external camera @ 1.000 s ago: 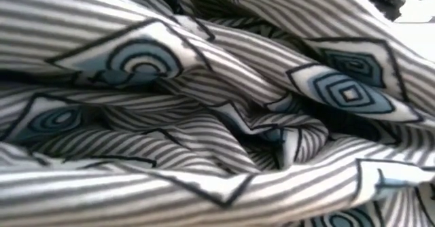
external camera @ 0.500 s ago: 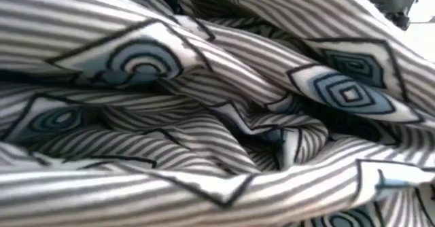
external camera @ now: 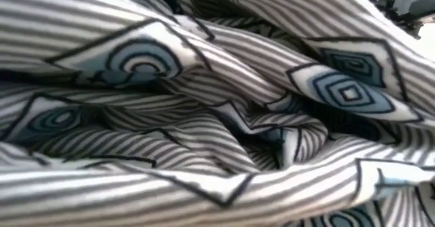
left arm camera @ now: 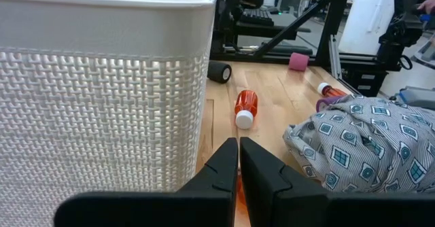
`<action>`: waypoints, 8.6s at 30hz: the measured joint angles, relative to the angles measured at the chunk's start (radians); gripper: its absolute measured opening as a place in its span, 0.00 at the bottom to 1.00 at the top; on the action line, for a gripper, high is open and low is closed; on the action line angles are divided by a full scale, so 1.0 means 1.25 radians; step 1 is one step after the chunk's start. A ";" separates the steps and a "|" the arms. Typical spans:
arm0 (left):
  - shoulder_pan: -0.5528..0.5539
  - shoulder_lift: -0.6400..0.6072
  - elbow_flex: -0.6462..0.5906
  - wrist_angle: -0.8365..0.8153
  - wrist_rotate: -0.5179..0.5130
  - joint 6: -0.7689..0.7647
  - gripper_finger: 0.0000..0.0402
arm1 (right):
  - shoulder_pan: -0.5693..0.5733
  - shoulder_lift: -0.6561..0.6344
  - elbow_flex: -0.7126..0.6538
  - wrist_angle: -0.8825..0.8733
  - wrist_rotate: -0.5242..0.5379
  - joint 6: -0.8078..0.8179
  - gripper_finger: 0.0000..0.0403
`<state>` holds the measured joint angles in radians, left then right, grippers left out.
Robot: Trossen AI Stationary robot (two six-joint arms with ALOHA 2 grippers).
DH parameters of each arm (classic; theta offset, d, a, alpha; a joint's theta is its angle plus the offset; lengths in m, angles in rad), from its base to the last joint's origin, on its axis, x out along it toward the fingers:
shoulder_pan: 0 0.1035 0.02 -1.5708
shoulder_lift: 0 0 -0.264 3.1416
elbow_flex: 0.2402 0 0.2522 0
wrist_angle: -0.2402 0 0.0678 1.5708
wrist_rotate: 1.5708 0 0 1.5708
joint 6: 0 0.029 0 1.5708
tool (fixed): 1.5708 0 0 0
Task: Pick & Place Medicine items
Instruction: Put the black bandage into the white bin, then put the violet bandage into the white bin
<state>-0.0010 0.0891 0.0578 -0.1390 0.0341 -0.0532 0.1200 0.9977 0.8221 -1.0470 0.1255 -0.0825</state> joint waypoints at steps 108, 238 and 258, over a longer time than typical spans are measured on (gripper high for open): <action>0.000 0.000 0.000 0.000 0.000 0.000 0.05 | 0.000 0.150 -0.235 0.291 -0.044 -0.274 0.53; 0.000 0.000 0.000 0.000 0.000 0.000 0.05 | -0.374 0.061 -0.028 0.256 0.091 0.903 0.73; 0.000 0.000 0.000 0.000 0.000 0.000 0.05 | 0.241 0.094 -0.024 0.263 0.287 1.341 0.80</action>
<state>-0.0009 0.0889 0.0578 -0.1389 0.0341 -0.0528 0.4211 1.1153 0.7918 -0.7185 0.4846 1.5942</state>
